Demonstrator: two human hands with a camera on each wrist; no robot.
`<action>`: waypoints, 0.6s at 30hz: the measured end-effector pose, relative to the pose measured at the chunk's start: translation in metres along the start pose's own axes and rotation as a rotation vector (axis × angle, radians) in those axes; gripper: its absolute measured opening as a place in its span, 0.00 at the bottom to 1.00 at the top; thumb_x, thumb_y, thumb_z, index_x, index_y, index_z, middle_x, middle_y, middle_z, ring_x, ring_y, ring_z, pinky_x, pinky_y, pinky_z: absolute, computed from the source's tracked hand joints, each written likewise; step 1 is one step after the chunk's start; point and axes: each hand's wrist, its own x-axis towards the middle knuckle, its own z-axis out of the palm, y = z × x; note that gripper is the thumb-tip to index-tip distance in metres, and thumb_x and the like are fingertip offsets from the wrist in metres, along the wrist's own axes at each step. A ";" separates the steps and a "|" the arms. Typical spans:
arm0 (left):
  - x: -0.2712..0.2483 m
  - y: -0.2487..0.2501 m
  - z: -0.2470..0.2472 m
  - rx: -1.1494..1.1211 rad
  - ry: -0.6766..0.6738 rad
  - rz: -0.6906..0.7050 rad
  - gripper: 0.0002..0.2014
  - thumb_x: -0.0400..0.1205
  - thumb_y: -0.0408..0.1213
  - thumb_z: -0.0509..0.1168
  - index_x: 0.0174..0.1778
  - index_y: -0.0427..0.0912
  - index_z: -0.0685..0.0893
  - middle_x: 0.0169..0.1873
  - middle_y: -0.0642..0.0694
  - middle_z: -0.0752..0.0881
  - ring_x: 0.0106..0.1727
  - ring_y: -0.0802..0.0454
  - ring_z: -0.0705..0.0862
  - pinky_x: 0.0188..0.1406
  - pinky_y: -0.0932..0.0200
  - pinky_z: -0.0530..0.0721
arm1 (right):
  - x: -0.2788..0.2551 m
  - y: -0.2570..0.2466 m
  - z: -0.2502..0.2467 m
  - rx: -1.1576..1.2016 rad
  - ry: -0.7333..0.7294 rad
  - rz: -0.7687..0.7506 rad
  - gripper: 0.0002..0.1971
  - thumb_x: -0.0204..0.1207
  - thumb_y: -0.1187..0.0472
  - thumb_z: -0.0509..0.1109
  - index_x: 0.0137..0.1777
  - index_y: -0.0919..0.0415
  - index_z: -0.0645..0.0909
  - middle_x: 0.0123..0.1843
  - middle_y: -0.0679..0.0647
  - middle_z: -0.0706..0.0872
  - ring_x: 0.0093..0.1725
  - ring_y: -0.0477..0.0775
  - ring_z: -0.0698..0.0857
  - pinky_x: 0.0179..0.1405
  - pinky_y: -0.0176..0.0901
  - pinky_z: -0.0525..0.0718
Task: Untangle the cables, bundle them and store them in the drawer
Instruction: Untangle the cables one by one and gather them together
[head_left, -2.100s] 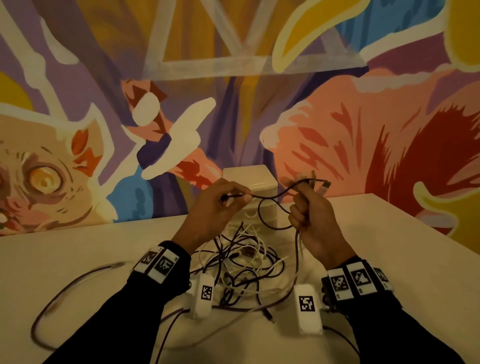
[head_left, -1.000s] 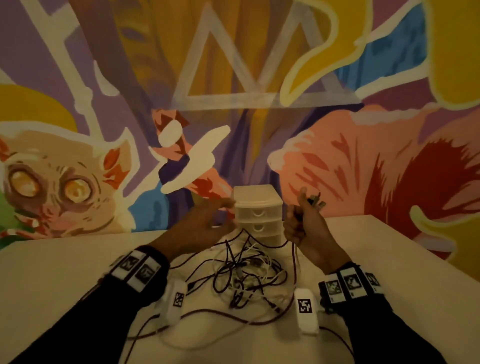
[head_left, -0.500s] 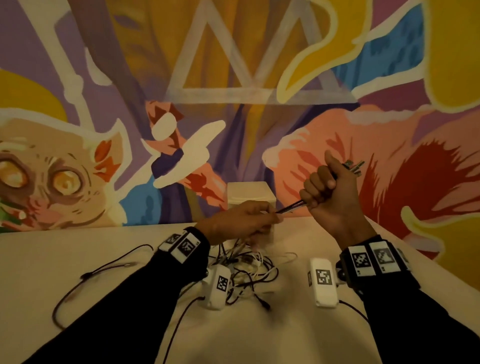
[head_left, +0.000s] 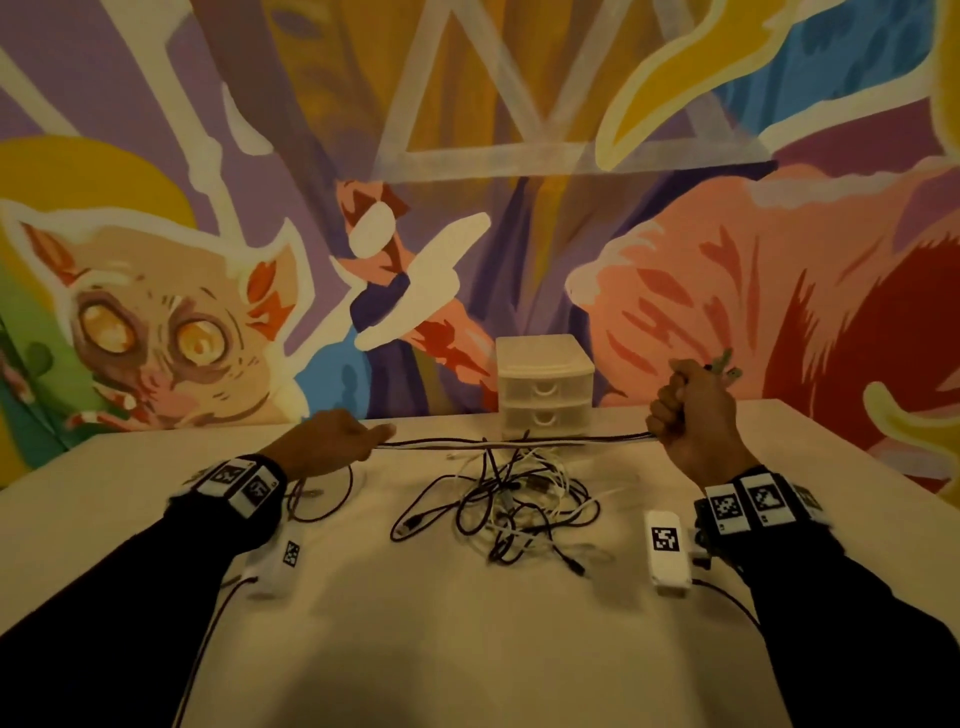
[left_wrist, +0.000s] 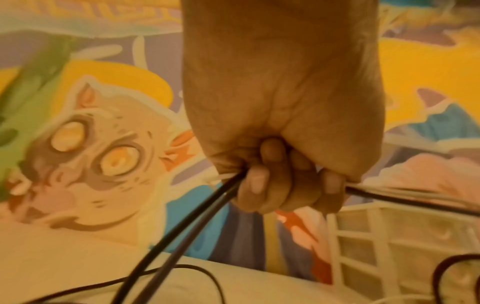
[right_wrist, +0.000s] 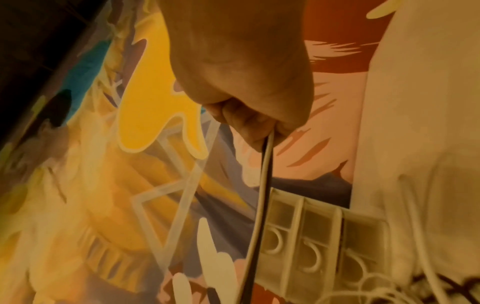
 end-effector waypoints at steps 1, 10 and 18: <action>-0.002 -0.011 -0.003 0.045 0.024 -0.001 0.35 0.84 0.73 0.60 0.26 0.45 0.81 0.28 0.50 0.82 0.35 0.52 0.81 0.43 0.54 0.75 | -0.001 0.004 0.000 -0.022 0.015 0.009 0.23 0.92 0.60 0.61 0.32 0.50 0.61 0.21 0.47 0.58 0.20 0.49 0.55 0.17 0.39 0.55; -0.012 -0.057 -0.101 0.771 0.569 0.140 0.44 0.86 0.74 0.40 0.25 0.46 0.85 0.21 0.48 0.81 0.31 0.44 0.82 0.54 0.45 0.79 | -0.017 0.006 0.020 -0.014 -0.142 0.007 0.25 0.92 0.59 0.61 0.31 0.52 0.60 0.22 0.49 0.55 0.21 0.50 0.53 0.18 0.42 0.55; -0.028 -0.052 0.005 0.290 -0.263 0.151 0.11 0.85 0.61 0.71 0.52 0.59 0.90 0.52 0.59 0.90 0.54 0.55 0.88 0.66 0.53 0.85 | -0.027 0.018 0.003 -0.318 -0.367 0.216 0.32 0.93 0.52 0.63 0.23 0.53 0.65 0.21 0.49 0.55 0.18 0.48 0.54 0.21 0.44 0.49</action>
